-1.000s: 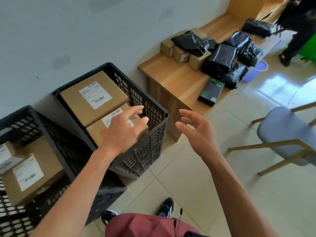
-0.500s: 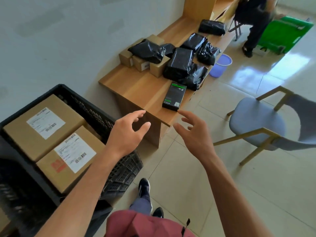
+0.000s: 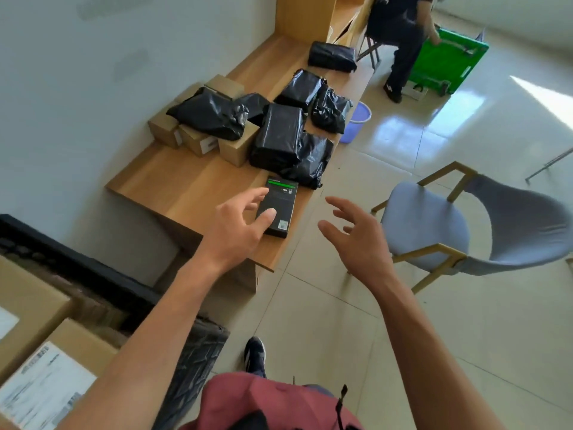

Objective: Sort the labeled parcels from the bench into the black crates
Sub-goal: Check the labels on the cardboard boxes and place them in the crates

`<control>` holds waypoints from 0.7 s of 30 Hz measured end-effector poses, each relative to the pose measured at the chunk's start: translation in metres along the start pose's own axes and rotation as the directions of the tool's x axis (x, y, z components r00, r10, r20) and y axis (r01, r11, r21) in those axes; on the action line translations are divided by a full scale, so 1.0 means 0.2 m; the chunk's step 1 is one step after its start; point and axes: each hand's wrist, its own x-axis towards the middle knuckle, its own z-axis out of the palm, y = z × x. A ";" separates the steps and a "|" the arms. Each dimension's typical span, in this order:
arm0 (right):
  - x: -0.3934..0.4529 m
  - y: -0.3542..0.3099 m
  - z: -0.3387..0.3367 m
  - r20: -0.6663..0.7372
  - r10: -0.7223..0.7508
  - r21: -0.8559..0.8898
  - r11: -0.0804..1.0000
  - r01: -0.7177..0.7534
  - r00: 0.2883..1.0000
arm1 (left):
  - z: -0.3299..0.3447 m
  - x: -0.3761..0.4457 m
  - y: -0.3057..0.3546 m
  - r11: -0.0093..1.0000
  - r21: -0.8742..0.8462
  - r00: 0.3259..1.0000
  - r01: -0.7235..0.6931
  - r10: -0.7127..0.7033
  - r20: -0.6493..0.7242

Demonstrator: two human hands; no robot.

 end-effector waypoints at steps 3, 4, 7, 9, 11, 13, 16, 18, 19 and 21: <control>0.11 0.01 -0.04 -0.023 0.008 0.003 1.000 -0.008 1.000 | 0.02 0.15 0.03 0.999 0.009 0.999 -0.039 0.038 0.034; 0.14 0.02 -0.05 -0.027 0.008 0.002 1.000 -0.008 1.000 | 0.04 0.19 0.05 0.999 0.011 0.998 -0.044 0.044 0.047; 0.24 0.05 -0.08 -0.029 -0.003 -0.001 1.000 0.003 1.000 | 0.07 0.29 0.07 0.998 0.032 0.996 -0.046 0.043 0.074; 0.32 0.08 -0.10 -0.024 -0.005 0.002 1.000 0.005 1.000 | 0.10 0.36 0.09 0.999 0.031 0.996 -0.034 0.031 0.082; 0.40 0.12 -0.12 -0.010 -0.007 0.006 1.000 0.007 1.000 | 0.14 0.44 0.11 0.999 0.035 0.996 -0.014 0.011 0.086; 0.49 0.16 -0.15 0.012 0.000 0.015 1.000 -0.001 1.000 | 0.18 0.52 0.14 0.998 0.058 0.996 0.000 -0.005 0.086; 0.65 0.21 -0.23 0.037 -0.015 0.033 0.999 0.013 0.999 | 0.28 0.66 0.19 0.997 0.077 0.997 0.006 -0.012 0.077; 0.76 0.24 -0.30 0.059 -0.022 0.059 0.998 0.019 0.998 | 0.34 0.76 0.23 0.997 0.079 0.998 0.016 -0.021 0.061; 0.81 0.26 -0.34 0.069 -0.022 0.075 0.997 0.017 0.997 | 0.38 0.82 0.25 0.997 0.073 0.999 0.019 -0.022 0.049; 0.93 0.30 -0.41 0.085 -0.021 0.097 0.995 0.012 0.996 | 0.43 0.92 0.28 0.998 0.053 1.000 0.018 -0.018 0.015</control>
